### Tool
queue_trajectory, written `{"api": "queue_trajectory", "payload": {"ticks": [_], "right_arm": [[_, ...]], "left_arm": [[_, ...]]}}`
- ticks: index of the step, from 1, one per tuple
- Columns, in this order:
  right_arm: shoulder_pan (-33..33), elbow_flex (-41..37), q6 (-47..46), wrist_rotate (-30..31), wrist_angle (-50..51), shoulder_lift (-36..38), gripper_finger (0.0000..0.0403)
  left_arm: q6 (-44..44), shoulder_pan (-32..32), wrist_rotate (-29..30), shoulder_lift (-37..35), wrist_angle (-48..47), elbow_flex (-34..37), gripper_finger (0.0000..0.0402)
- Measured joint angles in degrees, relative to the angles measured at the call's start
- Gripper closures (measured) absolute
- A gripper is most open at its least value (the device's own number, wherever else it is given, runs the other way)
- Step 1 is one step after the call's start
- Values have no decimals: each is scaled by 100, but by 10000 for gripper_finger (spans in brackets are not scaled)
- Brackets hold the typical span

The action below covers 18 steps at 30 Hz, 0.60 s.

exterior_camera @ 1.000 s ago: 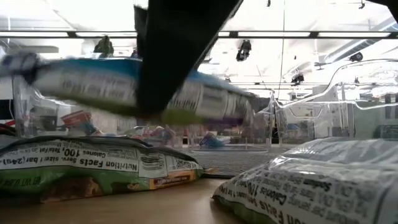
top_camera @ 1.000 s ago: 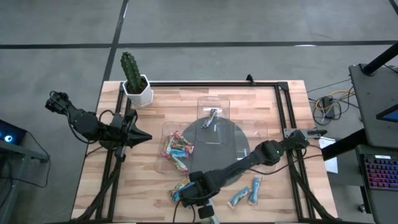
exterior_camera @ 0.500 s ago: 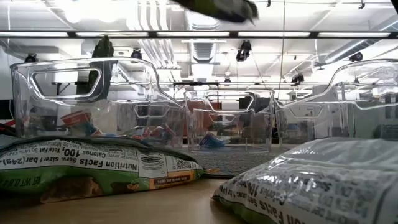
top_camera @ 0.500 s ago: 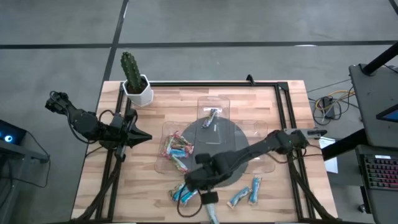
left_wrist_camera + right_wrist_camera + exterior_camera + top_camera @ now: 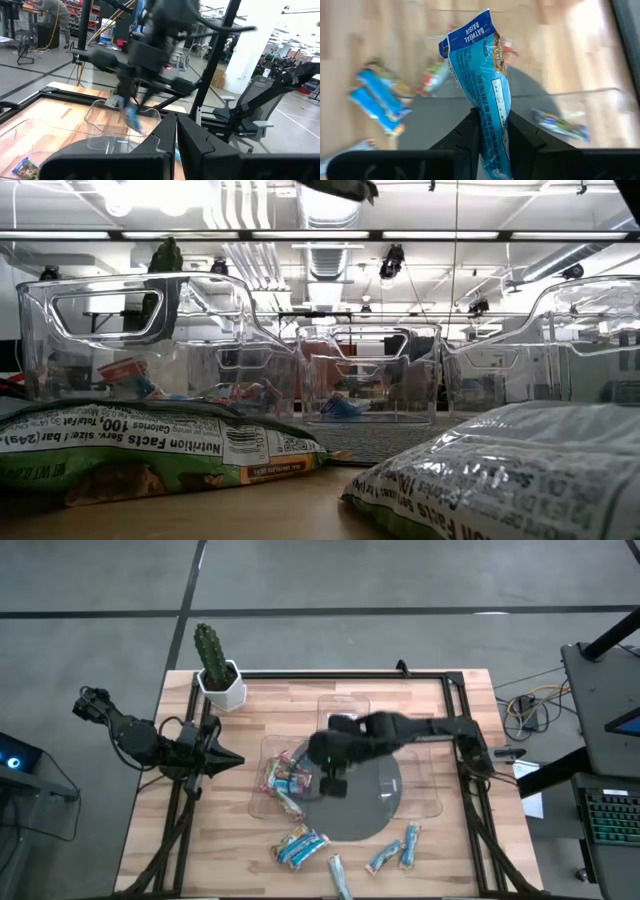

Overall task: Pick and place Granola Bars by type
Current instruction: Put the blue granola bar into the top transparent bin

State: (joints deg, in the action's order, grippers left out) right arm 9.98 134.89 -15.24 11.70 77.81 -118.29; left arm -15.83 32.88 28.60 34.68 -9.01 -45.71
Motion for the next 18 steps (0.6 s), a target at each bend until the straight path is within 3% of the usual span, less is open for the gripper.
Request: {"api": "queue_trajectory", "payload": {"ticks": [11, 18], "right_arm": [[-1121, -117, 437, -26, 626, -19, 337], [-1407, -789, 783, -436, 449, -21, 337]], "left_arm": [[-70, 1, 0, -27, -1, 0, 402], [-69, 1, 0, -85, -1, 2, 402]]}}
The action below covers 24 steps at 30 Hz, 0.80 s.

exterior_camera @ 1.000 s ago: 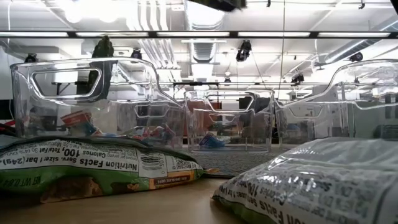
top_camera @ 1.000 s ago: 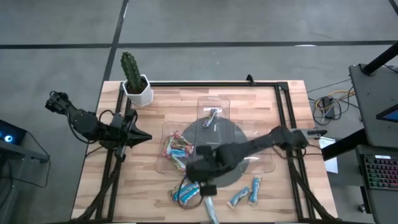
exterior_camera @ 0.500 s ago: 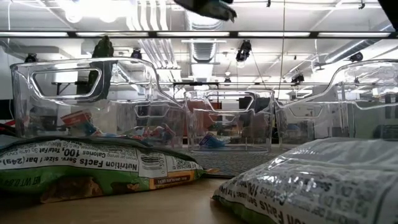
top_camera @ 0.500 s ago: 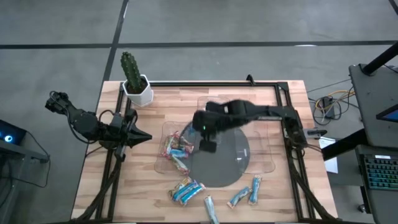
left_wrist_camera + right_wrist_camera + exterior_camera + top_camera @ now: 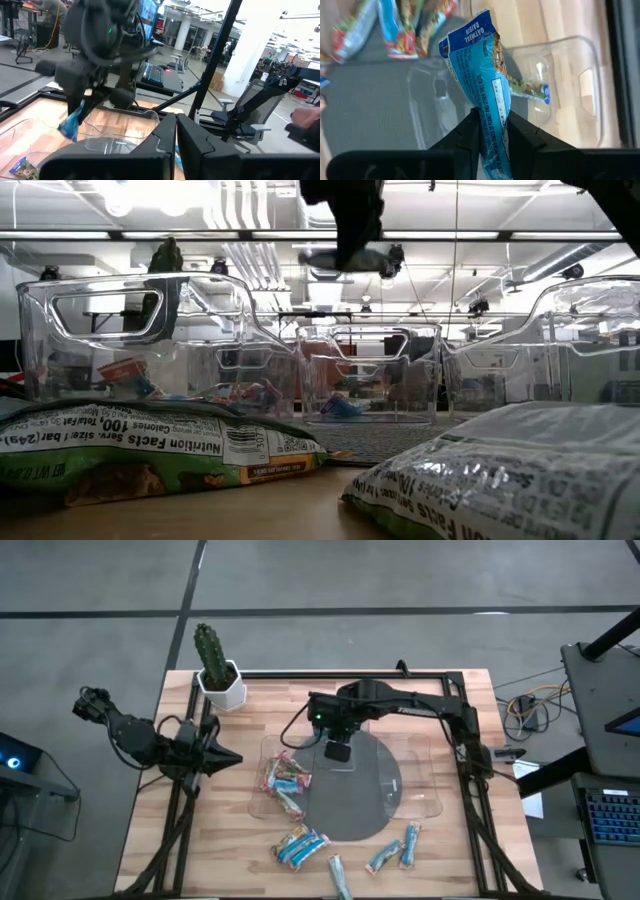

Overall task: Pick and place Granola Bars by type
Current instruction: Put the blue granola bar into the top transparent bin

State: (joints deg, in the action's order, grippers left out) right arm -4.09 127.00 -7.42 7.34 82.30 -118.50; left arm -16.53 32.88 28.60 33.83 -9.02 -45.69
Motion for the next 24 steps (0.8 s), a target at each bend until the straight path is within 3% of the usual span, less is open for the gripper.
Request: {"api": "queue_trajectory", "payload": {"ticks": [14, 24], "right_arm": [[-250, -1721, 50, -115, -382, 18, 335], [-231, -2101, -89, -465, -573, 195, 252]], "left_arm": [[28, -2, 0, -27, -2, 0, 402], [29, 0, 2, -38, -2, 0, 402]]}}
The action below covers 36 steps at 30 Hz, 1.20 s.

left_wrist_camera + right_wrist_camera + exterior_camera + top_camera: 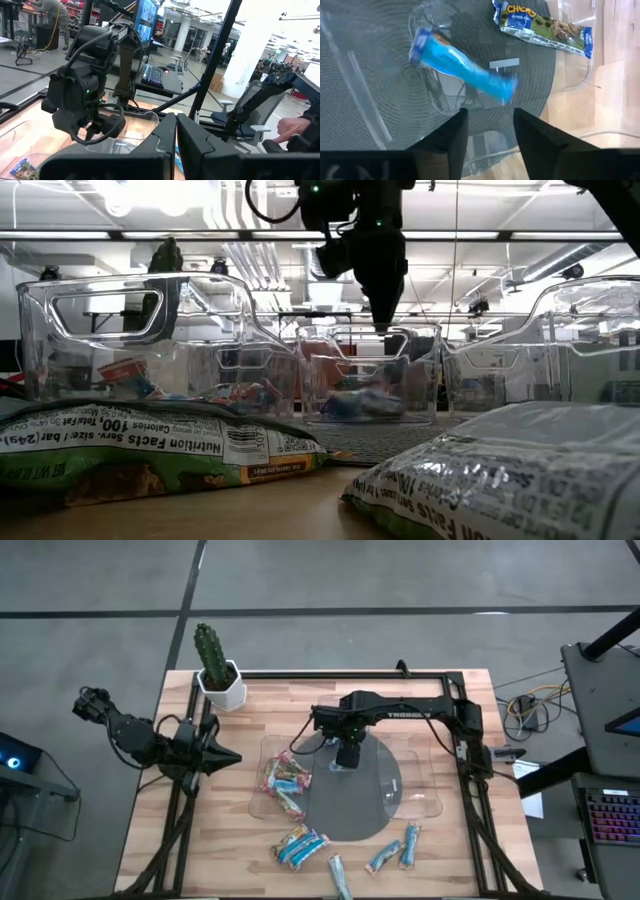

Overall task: Pick and place Granola Bars by type
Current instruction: Put the blue granola bar into the top transparent bin

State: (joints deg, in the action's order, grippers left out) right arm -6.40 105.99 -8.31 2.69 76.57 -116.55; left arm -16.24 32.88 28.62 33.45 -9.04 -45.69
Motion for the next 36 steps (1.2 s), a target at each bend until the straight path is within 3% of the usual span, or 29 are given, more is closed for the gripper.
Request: {"api": "queue_trajectory", "payload": {"ticks": [8, 16, 25, 36], "right_arm": [[197, 76, 33, -314, -718, 643, 220], [663, -179, -160, -316, -2792, 2421, 226], [1557, -1557, -261, -276, -5089, 4388, 232], [2459, -3486, -775, -263, -6787, 5544, 232]], "left_arm": [[0, -1, 0, 0, 0, 4, 402], [-39, 0, -2, 0, 0, 9, 402], [-130, -2, 0, 191, 105, 9, 402], [484, 0, -2, 585, 1175, 7, 402]]}}
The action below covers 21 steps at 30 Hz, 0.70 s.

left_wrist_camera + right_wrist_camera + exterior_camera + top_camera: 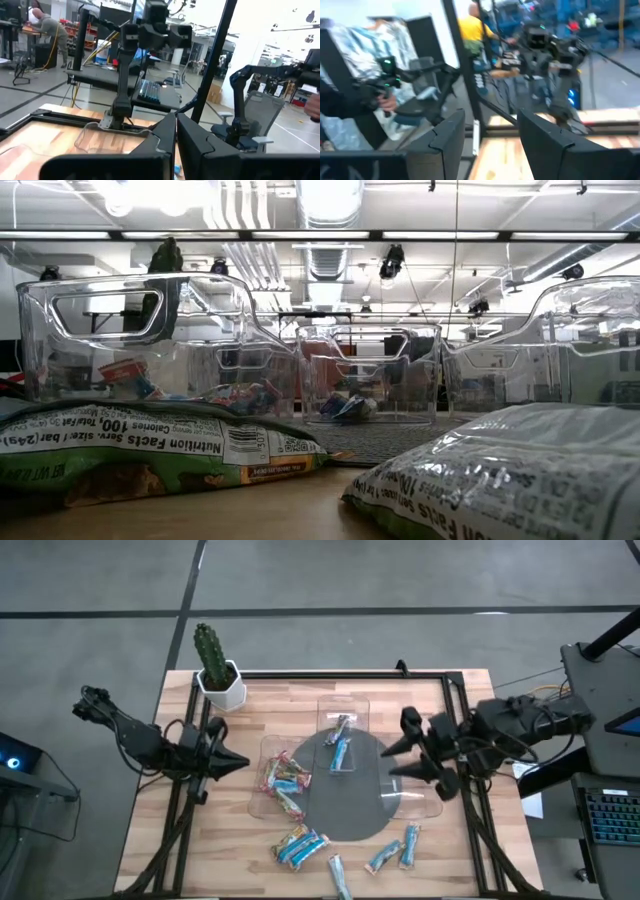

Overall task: Pick and place Granola Bars by type
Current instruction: Put the blue granola bar into the top transparent bin

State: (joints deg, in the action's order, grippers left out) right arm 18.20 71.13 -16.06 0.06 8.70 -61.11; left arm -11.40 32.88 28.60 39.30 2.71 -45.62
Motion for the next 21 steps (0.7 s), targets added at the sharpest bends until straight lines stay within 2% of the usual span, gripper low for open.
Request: {"api": "queue_trajectory", "payload": {"ticks": [7, 15, 21], "right_arm": [[412, -903, 146, 20, -1014, 490, 232], [830, -1697, 497, 1268, -1075, 1548, 248], [868, -2201, 794, 1403, -976, 2384, 269]], "left_arm": [[-24, 0, -6, 191, 28, -72, 402], [-28, -2, 0, 268, 27, -171, 402], [82, -3, 113, 314, 23, -171, 402]]}}
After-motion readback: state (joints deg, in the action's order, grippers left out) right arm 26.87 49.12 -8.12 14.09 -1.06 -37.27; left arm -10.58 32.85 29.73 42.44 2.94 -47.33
